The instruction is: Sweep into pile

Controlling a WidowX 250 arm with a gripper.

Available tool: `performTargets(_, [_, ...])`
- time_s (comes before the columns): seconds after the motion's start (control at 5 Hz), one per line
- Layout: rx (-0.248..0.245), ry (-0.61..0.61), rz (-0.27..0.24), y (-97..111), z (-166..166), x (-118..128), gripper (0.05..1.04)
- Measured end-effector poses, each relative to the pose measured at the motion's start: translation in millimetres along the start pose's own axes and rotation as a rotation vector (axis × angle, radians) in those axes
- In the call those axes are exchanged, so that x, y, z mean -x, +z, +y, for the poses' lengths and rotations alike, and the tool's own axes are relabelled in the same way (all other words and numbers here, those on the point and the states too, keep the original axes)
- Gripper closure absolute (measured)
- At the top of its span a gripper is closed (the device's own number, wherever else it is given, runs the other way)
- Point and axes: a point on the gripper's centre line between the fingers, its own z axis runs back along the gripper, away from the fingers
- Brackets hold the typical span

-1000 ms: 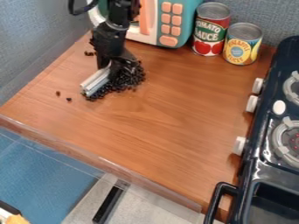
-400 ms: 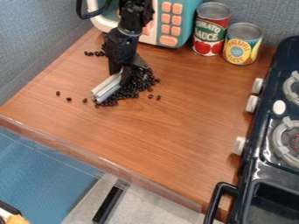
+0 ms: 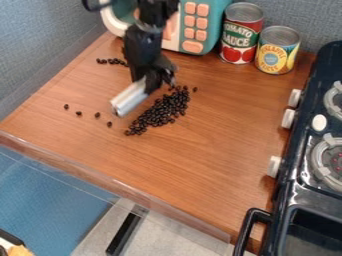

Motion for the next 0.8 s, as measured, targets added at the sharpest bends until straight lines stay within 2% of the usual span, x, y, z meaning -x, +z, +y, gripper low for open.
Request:
performTargets(0.2, [-0.014,0.031,0.018,15.9,-18.6,-8.9,0.704])
performTargets(0.4, [-0.023,0.072,0.019,22.9,-43.3,-16.1,0.704])
performTargets(0.6, [0.000,0.128,0.016,22.7,-68.3,-18.1,0.704])
performTargets(0.8, [0.028,0.161,-0.020,7.3,-91.6,-20.3,0.704])
